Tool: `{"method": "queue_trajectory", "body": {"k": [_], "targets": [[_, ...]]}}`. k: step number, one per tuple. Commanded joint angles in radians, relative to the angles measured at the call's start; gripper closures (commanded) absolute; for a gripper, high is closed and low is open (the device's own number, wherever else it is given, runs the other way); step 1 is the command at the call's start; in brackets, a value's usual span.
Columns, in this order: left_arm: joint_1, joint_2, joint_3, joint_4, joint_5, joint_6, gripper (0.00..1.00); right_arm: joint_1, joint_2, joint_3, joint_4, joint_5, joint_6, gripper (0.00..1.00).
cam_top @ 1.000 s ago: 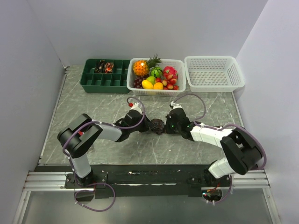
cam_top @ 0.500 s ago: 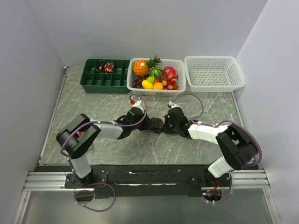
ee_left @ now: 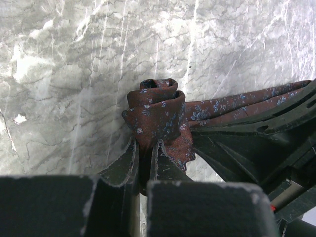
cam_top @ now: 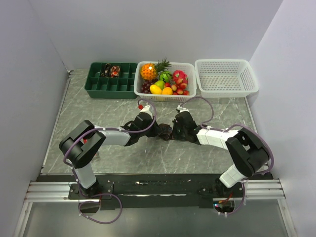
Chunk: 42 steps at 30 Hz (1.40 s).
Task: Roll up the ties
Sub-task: Roll the tie at the center of the board.
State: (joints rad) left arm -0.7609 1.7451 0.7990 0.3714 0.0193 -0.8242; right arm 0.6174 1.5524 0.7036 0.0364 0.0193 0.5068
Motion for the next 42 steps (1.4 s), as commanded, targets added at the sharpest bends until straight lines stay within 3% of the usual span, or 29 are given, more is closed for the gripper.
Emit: {"method": "queue_trajectory", "body": {"k": [1,19,42], "targets": [[-0.009,-0.035,0.025,-0.029,-0.016,0.031,0.99,0.001,0.031,0.050,0.022,0.025,-0.005,1.00],[-0.014,-0.055,0.039,-0.074,-0.068,0.048,0.99,0.001,-0.037,0.043,0.019,0.059,-0.007,1.00],[-0.032,-0.067,0.077,-0.120,-0.076,0.074,0.99,0.025,0.115,0.097,0.059,-0.002,0.004,1.00]]}}
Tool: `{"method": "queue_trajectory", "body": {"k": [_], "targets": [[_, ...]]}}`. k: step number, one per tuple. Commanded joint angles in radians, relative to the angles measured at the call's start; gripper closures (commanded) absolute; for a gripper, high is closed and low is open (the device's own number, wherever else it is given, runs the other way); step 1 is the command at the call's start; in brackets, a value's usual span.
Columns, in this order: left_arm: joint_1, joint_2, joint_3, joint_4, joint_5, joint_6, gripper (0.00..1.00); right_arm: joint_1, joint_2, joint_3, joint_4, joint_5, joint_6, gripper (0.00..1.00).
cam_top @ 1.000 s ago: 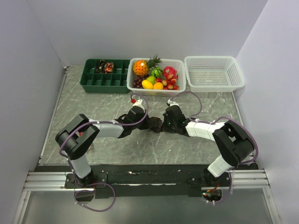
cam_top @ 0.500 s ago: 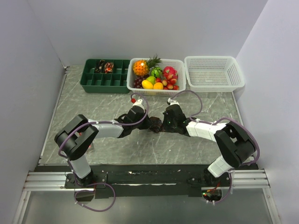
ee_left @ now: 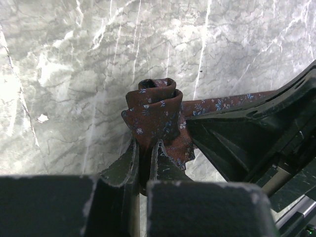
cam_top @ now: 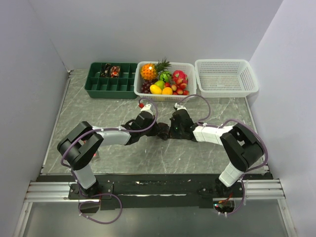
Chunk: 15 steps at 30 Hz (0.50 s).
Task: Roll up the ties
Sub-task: Roll the tie at the center of the board.
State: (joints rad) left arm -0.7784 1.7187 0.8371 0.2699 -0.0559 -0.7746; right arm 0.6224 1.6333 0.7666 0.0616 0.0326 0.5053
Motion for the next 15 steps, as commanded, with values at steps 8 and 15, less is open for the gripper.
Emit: {"method": "queue_trajectory", "body": {"k": [8,15], "targets": [[-0.022,-0.068,0.013,0.037,0.041,0.031,0.80,0.030,0.065,0.050,0.035,-0.028,0.006,1.00],[-0.021,-0.125,-0.016,0.095,0.048,0.021,0.62,0.039,0.059,0.050,0.063,-0.077,-0.002,1.00]]}}
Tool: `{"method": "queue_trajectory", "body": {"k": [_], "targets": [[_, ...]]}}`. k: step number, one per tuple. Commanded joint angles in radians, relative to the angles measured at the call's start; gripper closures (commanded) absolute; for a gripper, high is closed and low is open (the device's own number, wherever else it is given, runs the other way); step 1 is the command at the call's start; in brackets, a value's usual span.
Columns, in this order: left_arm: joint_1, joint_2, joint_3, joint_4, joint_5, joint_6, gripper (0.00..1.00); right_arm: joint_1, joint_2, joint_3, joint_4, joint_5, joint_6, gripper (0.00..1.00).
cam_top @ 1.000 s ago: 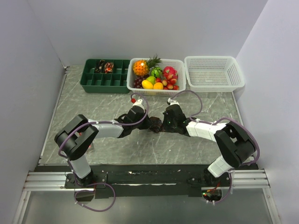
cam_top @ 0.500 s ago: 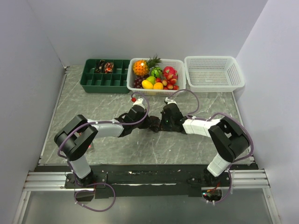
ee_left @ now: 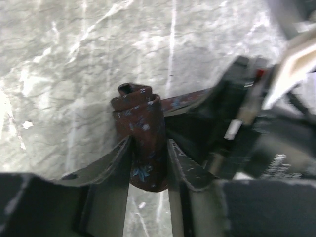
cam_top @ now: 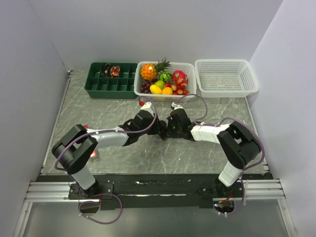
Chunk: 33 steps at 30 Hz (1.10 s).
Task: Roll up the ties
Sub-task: Roll the tie at the center of the board.
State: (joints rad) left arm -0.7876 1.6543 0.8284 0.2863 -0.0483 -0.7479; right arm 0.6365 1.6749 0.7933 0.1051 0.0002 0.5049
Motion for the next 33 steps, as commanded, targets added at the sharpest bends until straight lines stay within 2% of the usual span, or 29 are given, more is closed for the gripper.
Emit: {"method": "queue_trajectory", "body": {"k": [1,8,14,26,33], "targets": [[-0.013,-0.063,-0.008,0.082,0.048,-0.007,0.61,0.028,0.019,0.023,0.025,-0.051,0.000,1.00],[-0.013,-0.080,-0.046,0.129,0.070,-0.037,0.59,0.029,0.011,0.012,0.054,-0.081,0.018,1.00],[-0.012,-0.106,-0.117,0.217,0.090,-0.080,0.62,0.031,0.016,0.009,0.076,-0.111,0.015,1.00],[-0.013,-0.111,-0.134,0.241,0.111,-0.093,0.62,0.031,-0.040,0.073,-0.048,-0.126,-0.051,1.00],[-0.013,-0.059,-0.112,0.289,0.160,-0.113,0.60,0.031,-0.056,0.070,-0.100,-0.088,-0.068,1.00]]}}
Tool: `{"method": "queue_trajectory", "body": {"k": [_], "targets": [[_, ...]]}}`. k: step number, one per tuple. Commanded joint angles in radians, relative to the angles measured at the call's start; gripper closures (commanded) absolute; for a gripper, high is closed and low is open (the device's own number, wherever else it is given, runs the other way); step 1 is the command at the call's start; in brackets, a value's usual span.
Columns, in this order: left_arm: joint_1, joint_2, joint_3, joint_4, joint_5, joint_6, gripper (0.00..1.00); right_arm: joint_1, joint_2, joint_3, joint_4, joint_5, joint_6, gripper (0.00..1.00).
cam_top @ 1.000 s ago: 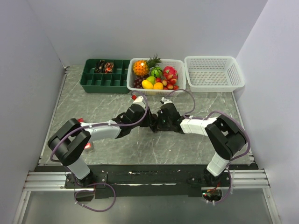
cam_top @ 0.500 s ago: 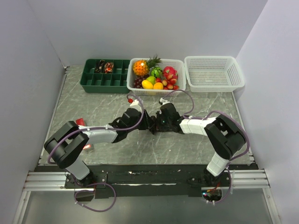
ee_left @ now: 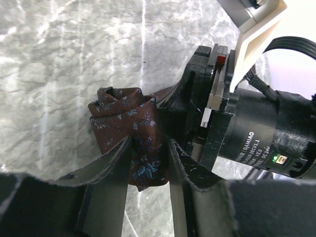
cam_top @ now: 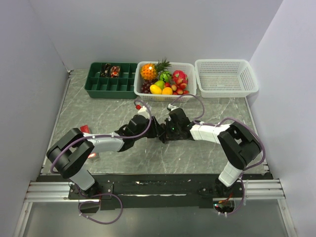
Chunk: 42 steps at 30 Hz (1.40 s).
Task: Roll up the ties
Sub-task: Roll the tie at the center of the board.
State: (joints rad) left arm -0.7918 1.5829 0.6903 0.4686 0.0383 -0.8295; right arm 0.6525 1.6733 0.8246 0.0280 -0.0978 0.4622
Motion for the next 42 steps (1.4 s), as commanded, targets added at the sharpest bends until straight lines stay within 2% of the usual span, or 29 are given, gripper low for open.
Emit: {"method": "queue_trajectory", "body": {"k": [1,18,24,30,42], "targets": [[-0.011,0.018,0.026,0.111,0.078,-0.033,0.60,0.015,-0.058,0.041,-0.023,0.016,-0.031,1.00],[-0.072,0.146,0.103,0.148,0.077,-0.060,0.60,0.015,-0.041,0.031,-0.103,0.072,-0.062,1.00],[-0.072,0.137,0.054,0.225,0.034,-0.095,0.60,0.015,-0.104,0.001,-0.096,0.075,-0.069,1.00],[-0.072,0.131,0.089,0.163,0.023,-0.063,0.60,0.013,-0.158,0.025,-0.154,0.096,-0.092,1.00],[-0.072,0.155,0.124,0.154,0.029,-0.062,0.60,-0.023,-0.237,0.002,-0.211,0.191,-0.083,1.00]]}}
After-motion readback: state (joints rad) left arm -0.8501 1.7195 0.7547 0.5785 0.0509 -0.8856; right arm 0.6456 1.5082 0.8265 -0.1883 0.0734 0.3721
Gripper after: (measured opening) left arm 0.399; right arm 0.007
